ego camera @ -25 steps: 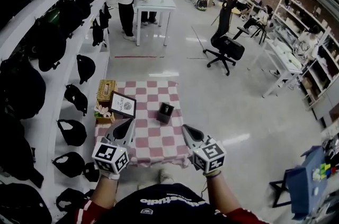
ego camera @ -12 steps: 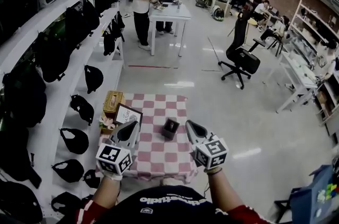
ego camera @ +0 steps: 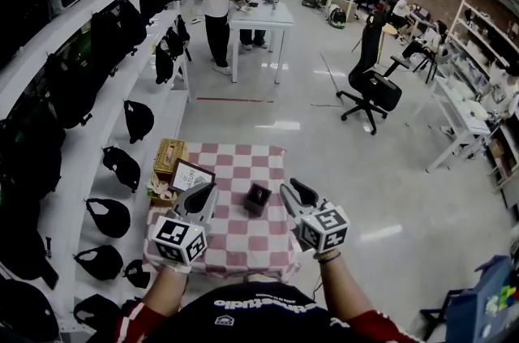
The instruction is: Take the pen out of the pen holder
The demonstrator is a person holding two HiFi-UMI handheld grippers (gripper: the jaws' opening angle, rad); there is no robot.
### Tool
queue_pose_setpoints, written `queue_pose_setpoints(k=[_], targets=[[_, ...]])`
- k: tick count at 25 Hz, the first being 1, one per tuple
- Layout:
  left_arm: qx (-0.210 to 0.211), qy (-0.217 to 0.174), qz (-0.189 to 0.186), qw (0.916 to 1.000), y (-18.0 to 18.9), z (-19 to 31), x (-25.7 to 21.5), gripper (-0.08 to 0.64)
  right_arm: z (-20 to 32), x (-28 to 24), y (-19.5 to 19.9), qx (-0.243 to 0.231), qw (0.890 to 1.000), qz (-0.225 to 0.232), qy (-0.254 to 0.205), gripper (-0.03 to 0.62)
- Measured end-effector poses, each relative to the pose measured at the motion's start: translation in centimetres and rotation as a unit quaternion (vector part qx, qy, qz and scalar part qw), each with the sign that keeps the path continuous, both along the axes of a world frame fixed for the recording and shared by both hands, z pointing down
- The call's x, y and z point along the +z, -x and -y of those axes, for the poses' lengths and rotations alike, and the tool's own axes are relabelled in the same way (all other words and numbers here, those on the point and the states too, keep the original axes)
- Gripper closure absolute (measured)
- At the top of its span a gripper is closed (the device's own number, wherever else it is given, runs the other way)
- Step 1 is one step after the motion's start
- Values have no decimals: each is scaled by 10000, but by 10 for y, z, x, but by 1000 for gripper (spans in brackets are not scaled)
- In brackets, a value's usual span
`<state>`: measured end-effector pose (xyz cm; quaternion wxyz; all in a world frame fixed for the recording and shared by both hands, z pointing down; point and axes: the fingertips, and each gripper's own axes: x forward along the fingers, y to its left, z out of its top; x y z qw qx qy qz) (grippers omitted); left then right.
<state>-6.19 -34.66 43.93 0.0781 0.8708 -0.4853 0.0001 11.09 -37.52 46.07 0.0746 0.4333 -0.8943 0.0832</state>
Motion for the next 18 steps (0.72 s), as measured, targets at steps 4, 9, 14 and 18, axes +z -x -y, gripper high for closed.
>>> queue_pose_setpoints(k=[4, 9, 14, 18], targets=[[-30, 3, -8, 10000, -7, 6, 1, 554, 9, 18, -1, -147, 9997, -129, 166, 483], [-89, 17, 68, 9999, -13, 15, 8, 554, 23, 46, 0, -301, 9983, -283, 405, 486], [-164, 94, 97, 9998, -19, 23, 17, 555, 38, 74, 0, -464, 9961, -482, 571, 491], [-263, 192, 113, 9994, -22, 25, 22, 554, 52, 91, -2, -593, 9942, -565, 693, 491]])
